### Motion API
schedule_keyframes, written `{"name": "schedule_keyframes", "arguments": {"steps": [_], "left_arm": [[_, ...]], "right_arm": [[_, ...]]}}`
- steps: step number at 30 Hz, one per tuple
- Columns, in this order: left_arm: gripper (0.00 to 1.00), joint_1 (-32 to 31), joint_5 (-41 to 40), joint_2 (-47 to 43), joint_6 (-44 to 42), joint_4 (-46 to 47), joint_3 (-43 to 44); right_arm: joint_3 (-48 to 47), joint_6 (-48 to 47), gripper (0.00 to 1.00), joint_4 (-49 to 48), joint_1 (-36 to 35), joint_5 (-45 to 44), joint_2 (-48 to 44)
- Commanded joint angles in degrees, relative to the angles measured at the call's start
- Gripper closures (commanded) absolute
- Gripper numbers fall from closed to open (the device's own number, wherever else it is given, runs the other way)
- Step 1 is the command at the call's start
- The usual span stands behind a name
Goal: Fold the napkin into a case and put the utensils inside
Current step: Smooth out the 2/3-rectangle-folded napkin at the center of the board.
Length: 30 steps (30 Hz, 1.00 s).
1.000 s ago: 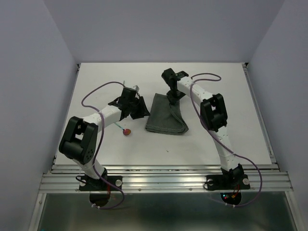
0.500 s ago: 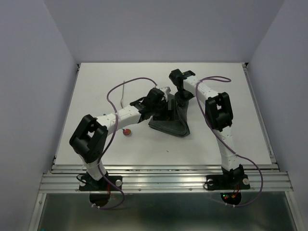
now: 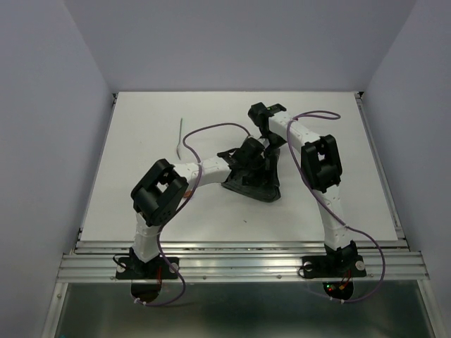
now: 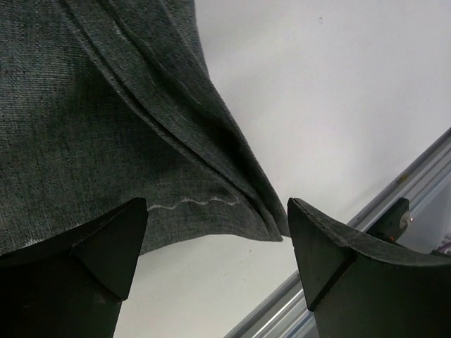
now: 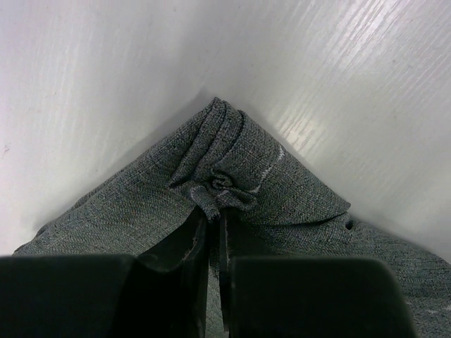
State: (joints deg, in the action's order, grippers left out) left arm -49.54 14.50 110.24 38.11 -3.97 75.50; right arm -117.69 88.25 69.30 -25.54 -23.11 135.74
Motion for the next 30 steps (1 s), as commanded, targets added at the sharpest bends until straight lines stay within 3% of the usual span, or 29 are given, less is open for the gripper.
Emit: {"name": "schedule_keyframes", "arguments": {"steps": [1, 12, 24, 26, 30], "left_arm": [[0.09, -0.5, -0.9, 0.8, 1.2, 1.2, 3.2], [0.14, -1.7, -0.1, 2.8, 2.5, 2.4, 3.7], [0.11, -3.1, -1.3, 4.5, 3.3, 3.3, 4.3], [0.14, -3.2, -2.0, 4.8, 3.3, 2.8, 4.6], [0.32, -3.5, -2.4, 4.7, 3.3, 2.9, 4.6]], "right_arm": [[4.5, -0.2, 0.99, 10.3, 0.8, -3.3, 5.4], [4.1, -0.4, 0.99, 10.3, 0.8, -4.0, 5.4], [4.5, -0.6, 0.99, 10.3, 0.8, -4.8, 4.8], [4.7, -0.4, 0.99, 10.3, 0.8, -5.4, 4.7], [4.8, -0.4, 0.99, 10.3, 0.8, -5.5, 4.7]]}}
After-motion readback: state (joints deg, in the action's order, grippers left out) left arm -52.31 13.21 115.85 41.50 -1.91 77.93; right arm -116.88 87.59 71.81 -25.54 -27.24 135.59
